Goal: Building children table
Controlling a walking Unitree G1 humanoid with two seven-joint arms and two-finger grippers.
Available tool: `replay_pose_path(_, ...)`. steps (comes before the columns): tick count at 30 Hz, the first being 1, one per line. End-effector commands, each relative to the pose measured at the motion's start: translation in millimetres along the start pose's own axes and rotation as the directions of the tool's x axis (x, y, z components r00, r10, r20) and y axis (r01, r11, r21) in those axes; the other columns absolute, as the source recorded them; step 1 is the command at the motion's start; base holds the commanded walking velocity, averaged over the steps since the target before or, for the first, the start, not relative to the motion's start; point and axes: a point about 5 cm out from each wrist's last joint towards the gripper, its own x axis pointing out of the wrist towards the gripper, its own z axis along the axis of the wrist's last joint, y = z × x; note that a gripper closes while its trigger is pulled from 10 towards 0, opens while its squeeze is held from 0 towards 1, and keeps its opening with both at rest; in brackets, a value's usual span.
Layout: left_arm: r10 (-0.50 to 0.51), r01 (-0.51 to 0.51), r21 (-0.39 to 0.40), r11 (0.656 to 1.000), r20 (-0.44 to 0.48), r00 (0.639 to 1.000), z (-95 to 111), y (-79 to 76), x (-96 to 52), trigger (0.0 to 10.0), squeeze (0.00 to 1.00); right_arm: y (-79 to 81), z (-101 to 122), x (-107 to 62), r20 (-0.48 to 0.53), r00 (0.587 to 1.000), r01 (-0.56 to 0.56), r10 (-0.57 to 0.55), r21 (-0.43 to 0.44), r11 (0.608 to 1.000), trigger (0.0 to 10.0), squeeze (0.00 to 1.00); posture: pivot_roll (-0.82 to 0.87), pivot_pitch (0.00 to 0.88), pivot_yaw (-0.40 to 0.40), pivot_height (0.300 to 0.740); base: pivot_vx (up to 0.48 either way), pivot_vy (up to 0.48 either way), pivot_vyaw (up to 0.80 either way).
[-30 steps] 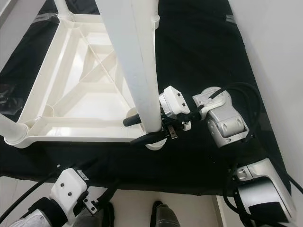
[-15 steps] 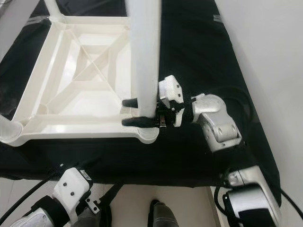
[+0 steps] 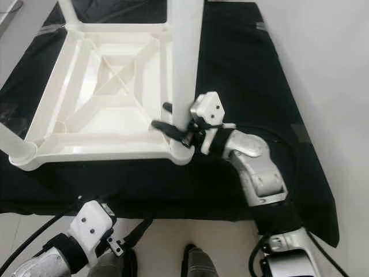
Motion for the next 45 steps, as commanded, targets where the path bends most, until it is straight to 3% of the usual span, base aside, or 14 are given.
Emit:
replay_pose_path(1,-0.013,0.013,-0.010,1.000,-0.017,1.000,-5,-2.1,-1.7,10.0,0.00,-8.6,-29,-9.4,-0.198,0.965,0.169,-0.173,-0.035,0.985,10.0,0.00,0.12,0.249,-0.019,0.740,0.000,0.000,0.00)
replay_pose_path(2,-0.013,0.013,-0.009,1.000,-0.017,1.000,-5,-2.0,-1.5,10.0,0.00,-8.1,-36,-12.4,-0.260,0.919,0.282,-0.296,-0.090,0.955,10.0,0.00,0.12,0.251,-0.017,0.740,0.000,0.000,0.00)
replay_pose_path(3,-0.013,0.013,-0.009,1.000,-0.017,1.000,-5,-2.0,-1.5,10.0,0.00,-8.1,-36,-12.4,-0.260,0.919,0.282,-0.296,-0.090,0.955,10.0,0.00,0.12,0.251,-0.017,0.740,0.000,0.000,0.00)
replay_pose_path(5,-0.017,0.016,-0.010,1.000,-0.015,1.000,-5,-1.9,-0.4,10.0,0.00,-1.0,-43,-14.9,-0.310,0.847,0.435,-0.431,-0.060,0.898,10.0,0.00,0.11,0.249,-0.021,0.740,0.000,0.000,0.00)
replay_pose_path(10,-0.018,0.018,-0.006,1.000,-0.012,1.000,-5,-1.2,0.9,10.0,0.00,16.5,-47,-11.2,-0.333,0.818,0.487,-0.469,-0.031,0.873,10.0,0.00,0.11,0.247,-0.024,0.740,0.000,0.000,0.00)
replay_pose_path(14,-0.015,0.015,-0.006,1.000,-0.009,1.000,-5,-1.3,2.9,10.0,0.00,34.4,-48,-3.6,-0.342,0.822,0.499,-0.455,0.047,0.865,10.0,0.00,0.11,0.240,-0.032,0.740,0.000,0.000,0.00)
replay_pose_path(21,-0.012,0.012,-0.003,1.000,-0.008,1.000,-6,-0.9,4.2,10.0,0.00,33.7,-45,1.1,-0.337,0.815,0.539,-0.472,0.139,0.831,10.0,0.00,0.11,0.233,-0.035,0.740,0.000,0.000,0.00)
replay_pose_path(25,-0.011,0.011,0.002,1.000,-0.006,1.000,-7,0.0,5.5,10.0,0.00,26.9,-34,5.8,-0.296,0.840,0.536,-0.455,0.319,0.782,10.0,0.00,0.11,0.225,-0.038,0.740,0.000,0.000,0.00)
replay_pose_path(26,-0.012,0.012,0.004,1.000,-0.004,1.000,-7,0.4,6.0,10.0,0.00,27.8,-24,9.6,-0.232,0.876,0.483,-0.423,0.411,0.773,10.0,0.00,0.11,0.221,-0.040,0.740,0.000,0.000,0.00)
replay_pose_path(27,-0.012,0.012,0.004,1.000,-0.004,1.000,-7,0.4,6.0,10.0,0.00,27.8,-24,9.6,-0.232,0.876,0.483,-0.423,0.411,0.773,10.0,0.00,0.11,0.221,-0.040,0.740,0.000,0.000,0.00)
replay_pose_path(28,-0.013,0.013,0.006,1.000,-0.001,1.000,-7,0.8,6.5,10.0,0.00,31.5,-10,13.0,-0.129,0.923,0.381,-0.363,0.439,0.814,10.0,0.00,0.11,0.221,-0.038,0.740,0.000,0.000,0.00)
replay_pose_path(32,-0.015,0.015,0.009,1.000,0.003,1.000,-6,0.8,7.1,10.0,0.00,39.5,-6,13.2,-0.075,0.952,0.302,-0.296,0.387,0.871,10.0,0.00,0.11,0.221,-0.038,0.740,0.000,0.000,0.00)
replay_pose_path(40,-0.015,0.015,0.013,1.000,0.004,1.000,-7,1.1,7.5,10.0,0.00,55.0,-3,14.3,0.003,0.981,0.180,-0.192,0.322,0.929,10.0,0.00,0.11,0.215,-0.036,0.740,0.000,0.000,0.00)
replay_pose_path(45,-0.014,0.013,0.013,1.000,0.003,1.000,-7,0.8,6.8,10.0,0.00,85.1,3,9.3,0.102,0.992,-0.093,0.076,0.179,0.979,10.0,0.00,0.11,0.218,-0.035,0.740,0.000,0.000,0.00)
